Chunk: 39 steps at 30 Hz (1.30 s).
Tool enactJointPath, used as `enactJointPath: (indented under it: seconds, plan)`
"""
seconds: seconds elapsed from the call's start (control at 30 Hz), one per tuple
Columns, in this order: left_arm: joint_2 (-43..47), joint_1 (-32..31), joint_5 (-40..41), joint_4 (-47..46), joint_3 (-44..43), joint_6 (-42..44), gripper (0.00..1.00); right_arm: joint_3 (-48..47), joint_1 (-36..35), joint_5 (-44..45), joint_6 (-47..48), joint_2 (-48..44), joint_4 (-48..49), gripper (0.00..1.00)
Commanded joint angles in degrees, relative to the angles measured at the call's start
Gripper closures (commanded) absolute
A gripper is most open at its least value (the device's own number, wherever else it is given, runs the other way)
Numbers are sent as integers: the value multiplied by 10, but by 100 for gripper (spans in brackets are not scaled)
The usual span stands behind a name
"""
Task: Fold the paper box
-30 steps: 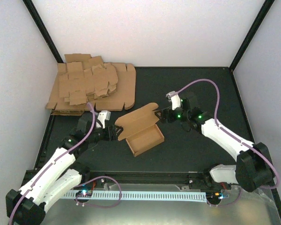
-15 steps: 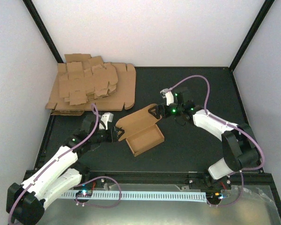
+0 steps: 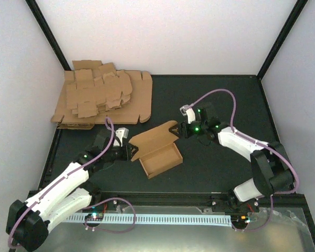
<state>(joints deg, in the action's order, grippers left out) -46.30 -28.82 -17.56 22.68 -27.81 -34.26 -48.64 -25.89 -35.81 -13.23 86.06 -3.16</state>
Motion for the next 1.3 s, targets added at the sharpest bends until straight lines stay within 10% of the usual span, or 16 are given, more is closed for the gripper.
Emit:
enactJointPath:
  seconds: [0.0,0.77,1.27]
  plan:
    - [-9,-14,29,0,-5,-3,77,29,1,-21,13,-40,-19,34]
    - [-49,-67,138,-31,-65,-48,90,74,-87,198,-27,-175,-151,55]
    - [-162,-77,170,-90,-153,38,90,-7,-87,208,-1,-100,-100,67]
